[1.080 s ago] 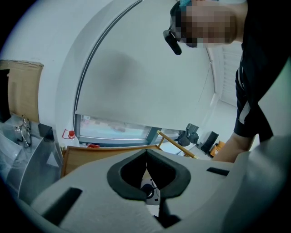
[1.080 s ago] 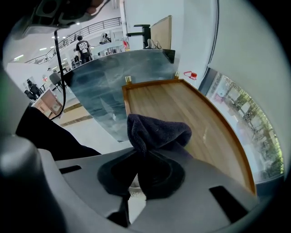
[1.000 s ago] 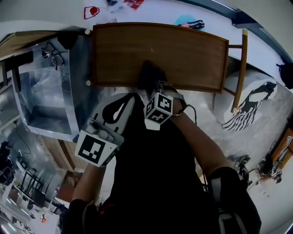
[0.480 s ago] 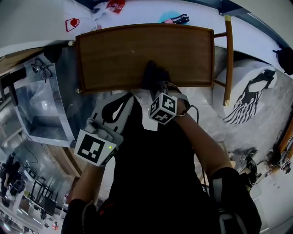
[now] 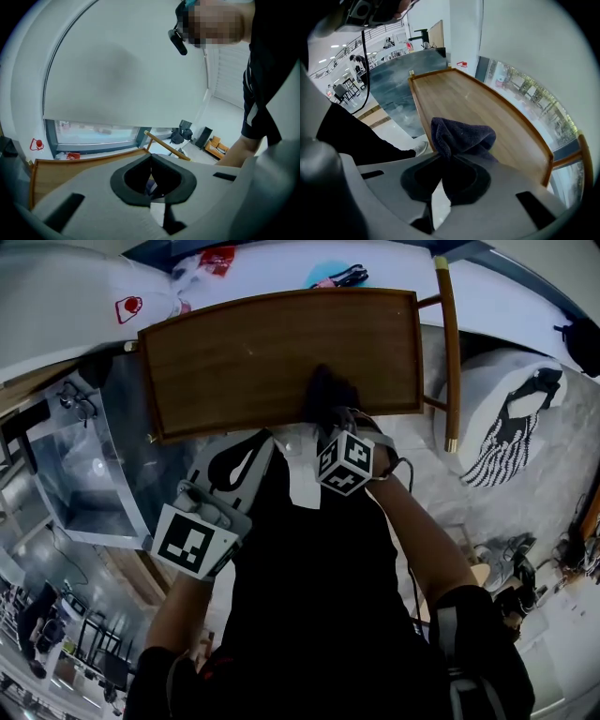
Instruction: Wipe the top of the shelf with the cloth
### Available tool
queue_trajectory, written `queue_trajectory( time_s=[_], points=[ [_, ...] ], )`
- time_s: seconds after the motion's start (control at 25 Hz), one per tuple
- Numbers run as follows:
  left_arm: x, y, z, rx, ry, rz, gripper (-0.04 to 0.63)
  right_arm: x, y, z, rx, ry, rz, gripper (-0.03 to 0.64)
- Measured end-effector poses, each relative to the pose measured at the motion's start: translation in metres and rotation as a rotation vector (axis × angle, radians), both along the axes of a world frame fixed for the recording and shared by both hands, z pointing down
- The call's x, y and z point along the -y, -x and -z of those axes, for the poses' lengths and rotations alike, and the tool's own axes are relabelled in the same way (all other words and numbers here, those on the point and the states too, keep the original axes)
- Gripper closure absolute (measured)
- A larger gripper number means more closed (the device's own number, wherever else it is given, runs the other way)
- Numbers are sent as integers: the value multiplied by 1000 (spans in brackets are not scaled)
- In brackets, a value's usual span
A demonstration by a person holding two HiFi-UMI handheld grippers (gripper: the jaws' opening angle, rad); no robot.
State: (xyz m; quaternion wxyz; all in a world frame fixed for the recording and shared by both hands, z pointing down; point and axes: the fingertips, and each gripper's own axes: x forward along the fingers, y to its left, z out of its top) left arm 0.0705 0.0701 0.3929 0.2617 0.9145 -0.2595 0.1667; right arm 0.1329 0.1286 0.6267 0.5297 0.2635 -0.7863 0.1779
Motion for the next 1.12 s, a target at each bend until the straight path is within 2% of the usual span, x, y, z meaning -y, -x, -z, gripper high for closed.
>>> queue_trajectory(
  time_s=[0.76, 1.12],
  points=[
    [6, -69, 8, -12, -9, -102, 575, -12, -98, 0, -84, 18, -126, 591],
    [10, -88, 13, -17, -18, -139, 575, -16, -126, 0, -125, 29, -168, 591]
  ],
)
